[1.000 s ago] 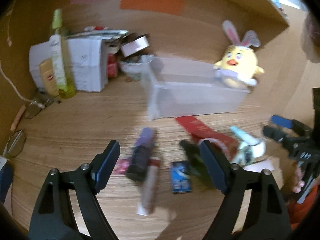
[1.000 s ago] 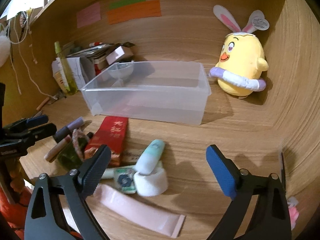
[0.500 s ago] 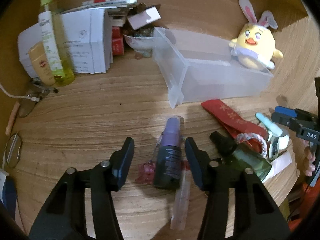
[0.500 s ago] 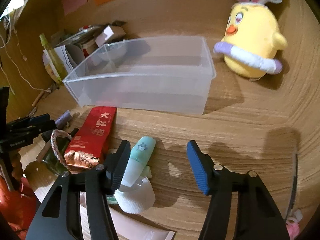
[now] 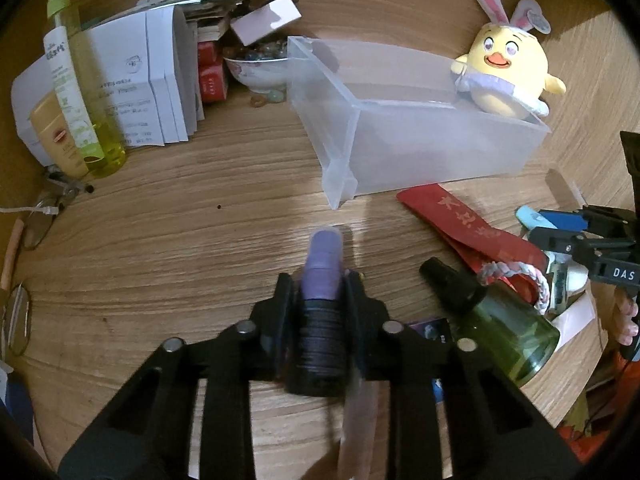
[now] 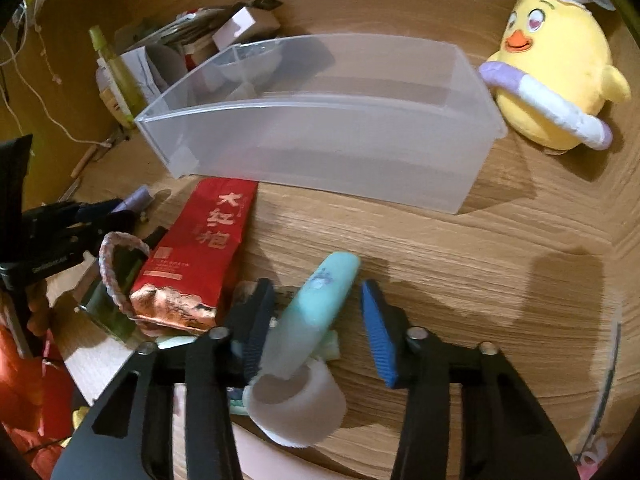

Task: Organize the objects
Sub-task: 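Grasp the mint-green tube with the right tool while the left tool grasps the purple-capped dark bottle, then lift and carry the mint-green tube and dark bottle over the clear plastic box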

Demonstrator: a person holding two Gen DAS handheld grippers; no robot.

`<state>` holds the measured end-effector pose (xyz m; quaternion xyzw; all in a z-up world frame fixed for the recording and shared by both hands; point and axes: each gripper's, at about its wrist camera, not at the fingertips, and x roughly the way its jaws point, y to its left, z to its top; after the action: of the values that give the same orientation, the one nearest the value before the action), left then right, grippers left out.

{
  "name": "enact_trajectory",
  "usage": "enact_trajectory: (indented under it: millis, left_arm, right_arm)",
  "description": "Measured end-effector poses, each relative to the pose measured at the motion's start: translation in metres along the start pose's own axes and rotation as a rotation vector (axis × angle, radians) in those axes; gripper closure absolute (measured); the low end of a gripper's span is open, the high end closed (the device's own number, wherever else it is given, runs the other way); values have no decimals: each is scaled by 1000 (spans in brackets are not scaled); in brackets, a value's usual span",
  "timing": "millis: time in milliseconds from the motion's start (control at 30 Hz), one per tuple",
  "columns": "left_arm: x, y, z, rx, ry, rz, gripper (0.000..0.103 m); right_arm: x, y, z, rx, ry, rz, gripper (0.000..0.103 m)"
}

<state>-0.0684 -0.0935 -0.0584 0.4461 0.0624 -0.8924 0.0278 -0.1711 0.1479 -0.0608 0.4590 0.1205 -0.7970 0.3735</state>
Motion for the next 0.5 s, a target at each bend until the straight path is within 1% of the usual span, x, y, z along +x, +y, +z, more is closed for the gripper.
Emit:
enact_trajectory:
  millis: [33,100,200,300,400,500]
  left_arm:
    - [0,0,0,1,-2,1,78]
    - [-1,-1,-1,2,-7,-3,77]
    - [-5,-2,-2,4,-30,13,78]
    - [-11,-1,-1,-12,-53,10,78]
    - [-21,0,0,-22,-80,11,78]
    - [-33,0,2,-29,-118,17,78]
  right_arm:
    - [0,0,0,3,3,8,71]
    - [0,-1,1,3,0,8,73]
    - [-2,0,1,-4,-13,-18,82]
    - [-5,1,0,-7,-19,-17,82]
    - [-8,2,-2,-16,-33,-40,82]
    - [-15,3,-1,-14,-60,-41,82]
